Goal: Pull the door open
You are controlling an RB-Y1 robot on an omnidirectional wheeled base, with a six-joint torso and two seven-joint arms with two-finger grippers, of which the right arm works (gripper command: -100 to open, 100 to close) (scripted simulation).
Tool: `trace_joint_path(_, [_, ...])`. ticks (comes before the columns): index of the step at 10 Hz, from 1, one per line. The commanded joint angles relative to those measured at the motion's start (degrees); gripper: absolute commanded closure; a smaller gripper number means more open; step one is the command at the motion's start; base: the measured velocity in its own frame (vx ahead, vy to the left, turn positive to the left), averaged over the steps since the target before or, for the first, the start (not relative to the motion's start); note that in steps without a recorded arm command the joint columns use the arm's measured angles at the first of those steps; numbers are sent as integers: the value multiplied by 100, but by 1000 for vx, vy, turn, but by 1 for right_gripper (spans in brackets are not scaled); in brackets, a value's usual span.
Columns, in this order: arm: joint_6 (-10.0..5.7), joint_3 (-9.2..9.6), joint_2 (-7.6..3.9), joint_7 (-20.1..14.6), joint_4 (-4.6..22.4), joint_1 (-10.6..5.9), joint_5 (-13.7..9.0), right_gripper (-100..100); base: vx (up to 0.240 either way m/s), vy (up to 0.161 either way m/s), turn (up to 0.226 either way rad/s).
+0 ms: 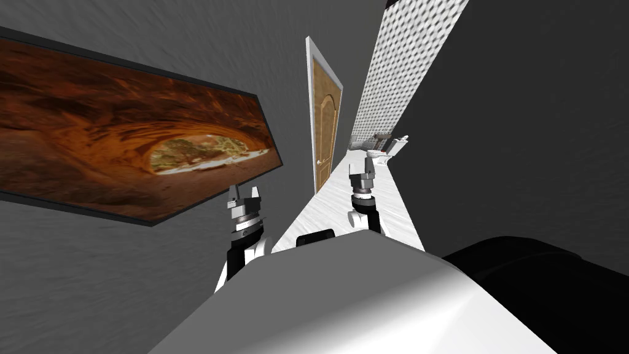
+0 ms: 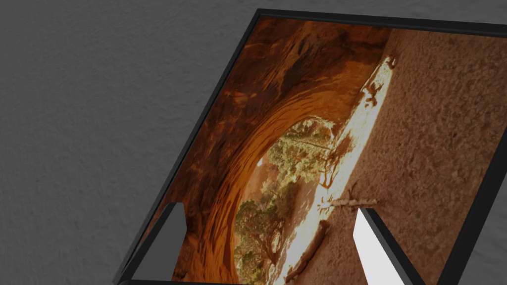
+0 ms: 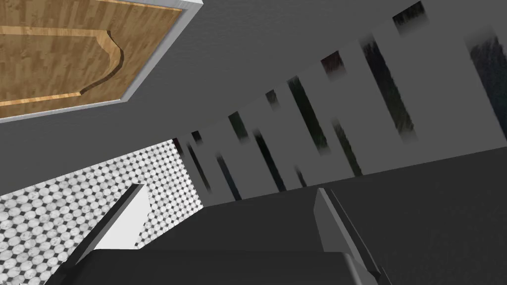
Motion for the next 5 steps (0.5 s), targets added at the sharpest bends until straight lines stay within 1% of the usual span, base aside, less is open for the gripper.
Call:
trace_joint_path(1, [-19,1,-88,-17,220,-86,-28,-100,43,-56,124])
trace_joint_path(2, [-26,1,-115,-23,293,-114,-37,-100,59,-101,112])
trace_joint_path(4, [-55,3,-229,-49,619,-241,-78,-100,91,-108,129])
trace_joint_path(5, [-64,3,-263,-57,724,-282,-91,-100,109,-107,121])
